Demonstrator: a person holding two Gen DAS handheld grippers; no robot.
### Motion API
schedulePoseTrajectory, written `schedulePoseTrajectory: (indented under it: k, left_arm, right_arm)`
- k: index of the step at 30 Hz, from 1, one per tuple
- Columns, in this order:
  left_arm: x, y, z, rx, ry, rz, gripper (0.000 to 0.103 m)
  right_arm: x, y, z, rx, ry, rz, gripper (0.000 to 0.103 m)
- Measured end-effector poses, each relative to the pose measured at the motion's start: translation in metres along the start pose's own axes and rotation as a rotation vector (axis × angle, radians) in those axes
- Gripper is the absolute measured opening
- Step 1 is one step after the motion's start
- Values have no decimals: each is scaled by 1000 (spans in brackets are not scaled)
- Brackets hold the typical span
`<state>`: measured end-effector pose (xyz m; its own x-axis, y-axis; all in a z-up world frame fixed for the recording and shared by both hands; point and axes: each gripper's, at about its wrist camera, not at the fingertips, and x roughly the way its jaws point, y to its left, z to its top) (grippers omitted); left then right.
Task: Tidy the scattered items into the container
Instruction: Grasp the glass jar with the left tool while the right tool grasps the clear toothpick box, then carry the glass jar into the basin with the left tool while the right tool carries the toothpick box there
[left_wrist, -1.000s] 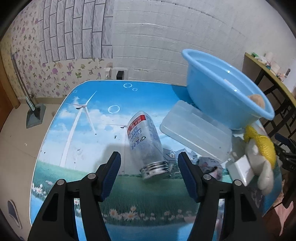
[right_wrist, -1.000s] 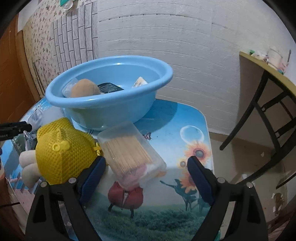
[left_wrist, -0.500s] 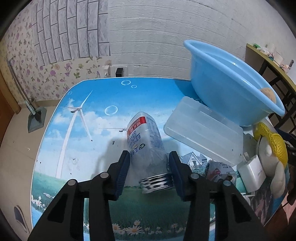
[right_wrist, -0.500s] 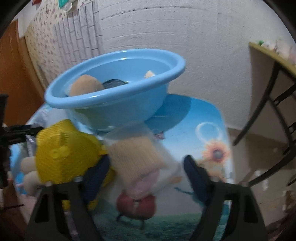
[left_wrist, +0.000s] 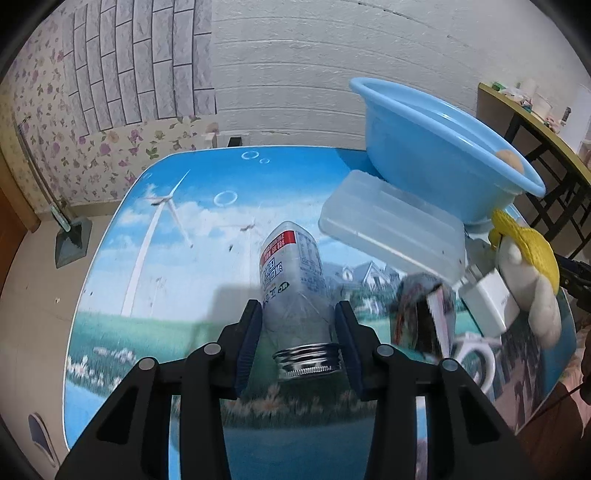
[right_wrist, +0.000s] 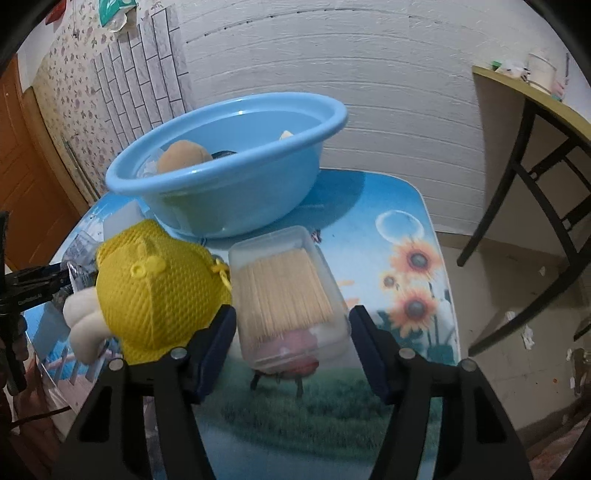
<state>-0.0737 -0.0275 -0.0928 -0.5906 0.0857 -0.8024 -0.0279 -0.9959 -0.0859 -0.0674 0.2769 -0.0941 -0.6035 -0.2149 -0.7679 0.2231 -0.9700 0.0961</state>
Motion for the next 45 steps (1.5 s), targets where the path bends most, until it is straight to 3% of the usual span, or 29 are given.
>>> schedulePoseTrajectory:
  k: [11,22,45]
  left_arm:
    - [-22,7,-25,-4,-14,6,40]
    - [-30,4,-36,13,-10,-4,40]
    - [-24,-2,-36,66,-19,40,40]
  right_arm:
    - [-20,5,-16,4,28,-68,61]
    - [-37,17,-36,-30,66,-81,61]
    - [-9,19,-41,-42,79,-73,62]
